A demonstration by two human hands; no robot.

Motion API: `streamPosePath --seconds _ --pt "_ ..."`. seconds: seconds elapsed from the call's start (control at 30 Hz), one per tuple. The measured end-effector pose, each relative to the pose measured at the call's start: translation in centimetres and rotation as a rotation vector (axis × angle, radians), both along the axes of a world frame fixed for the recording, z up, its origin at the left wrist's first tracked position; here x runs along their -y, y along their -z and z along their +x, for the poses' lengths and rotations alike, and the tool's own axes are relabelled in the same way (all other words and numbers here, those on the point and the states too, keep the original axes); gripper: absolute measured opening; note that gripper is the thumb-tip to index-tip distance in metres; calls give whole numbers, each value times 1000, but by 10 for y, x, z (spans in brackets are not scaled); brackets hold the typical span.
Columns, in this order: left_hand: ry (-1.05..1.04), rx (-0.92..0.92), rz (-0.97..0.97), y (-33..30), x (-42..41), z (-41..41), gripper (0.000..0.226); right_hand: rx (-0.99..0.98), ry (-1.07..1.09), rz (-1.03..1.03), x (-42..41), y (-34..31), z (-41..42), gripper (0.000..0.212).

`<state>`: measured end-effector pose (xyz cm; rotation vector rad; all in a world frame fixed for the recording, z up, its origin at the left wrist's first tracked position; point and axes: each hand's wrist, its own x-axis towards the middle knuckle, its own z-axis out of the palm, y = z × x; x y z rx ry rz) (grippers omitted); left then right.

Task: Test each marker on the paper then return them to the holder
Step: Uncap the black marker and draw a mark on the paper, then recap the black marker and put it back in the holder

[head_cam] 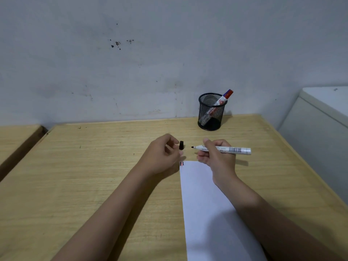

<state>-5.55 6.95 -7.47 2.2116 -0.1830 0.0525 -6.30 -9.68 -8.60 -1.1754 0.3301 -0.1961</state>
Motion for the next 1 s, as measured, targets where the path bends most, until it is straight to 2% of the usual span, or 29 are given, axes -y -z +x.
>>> streamPosePath --seconds 0.13,0.23,0.3,0.37,0.53,0.63,0.77,1.0 --pt "43 49 129 -7 13 21 39 -16 -5 32 0 -4 -3 22" --pt "54 15 235 -6 20 31 22 -26 -19 33 0 -8 -5 23" --pt "20 26 215 -8 22 34 9 -35 -8 10 -2 -14 -6 25" --pt "-48 16 81 -13 21 31 5 -28 20 -9 -4 -23 -7 25" --pt "-67 -133 -581 -36 8 11 6 111 74 -98 -1 -48 -5 29" --pt "-38 -198 -798 -45 6 2 7 186 72 -130 -2 -57 -7 29" --pt "11 -195 -861 -54 10 -9 8 253 50 -200 -5 -62 -13 29" --pt "85 -157 -767 -63 16 -25 9 263 -15 -236 0 -70 -14 32"
